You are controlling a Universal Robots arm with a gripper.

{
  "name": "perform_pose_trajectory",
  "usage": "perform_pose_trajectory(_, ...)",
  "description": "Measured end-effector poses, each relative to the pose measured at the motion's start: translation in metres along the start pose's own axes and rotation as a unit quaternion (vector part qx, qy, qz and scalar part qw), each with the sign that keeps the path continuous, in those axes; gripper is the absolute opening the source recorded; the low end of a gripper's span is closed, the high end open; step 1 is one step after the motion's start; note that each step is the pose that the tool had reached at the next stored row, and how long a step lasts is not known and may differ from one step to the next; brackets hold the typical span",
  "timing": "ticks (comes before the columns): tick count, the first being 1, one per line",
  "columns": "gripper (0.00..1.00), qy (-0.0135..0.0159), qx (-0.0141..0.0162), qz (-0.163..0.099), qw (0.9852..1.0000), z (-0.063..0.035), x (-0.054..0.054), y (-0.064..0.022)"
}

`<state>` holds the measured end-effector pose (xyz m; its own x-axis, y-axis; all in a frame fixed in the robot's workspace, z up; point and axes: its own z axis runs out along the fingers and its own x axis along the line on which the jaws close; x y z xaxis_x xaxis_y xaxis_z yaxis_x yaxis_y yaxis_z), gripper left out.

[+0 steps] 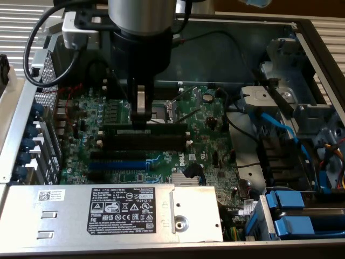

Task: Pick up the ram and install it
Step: 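Insert the ram into the slot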

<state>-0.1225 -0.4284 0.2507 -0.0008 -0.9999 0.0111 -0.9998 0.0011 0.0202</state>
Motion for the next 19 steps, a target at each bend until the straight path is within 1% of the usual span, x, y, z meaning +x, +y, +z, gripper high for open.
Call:
perform_pose_trajectory(6,0.12,0.0002,-0.0001,-0.003,1.0,0.0011,0.0005,0.0)
perform_pose_trajectory(12,0.12,0.0,-0.0002,-0.003,1.0,0.0045,0.0007,-0.0001)
perform_pose_trajectory(14,0.12,-0.001,-0.0003,-0.003,1.0,0.0052,0.0007,-0.0001)
perform_pose_trajectory(17,0.12,-0.0037,-0.0009,-0.001,1.0,0.0056,0.0007,-0.0002)
perform_pose_trajectory(19,0.12,-0.0049,-0.0017,0.0,1.0,0.0058,0.0012,-0.0002)
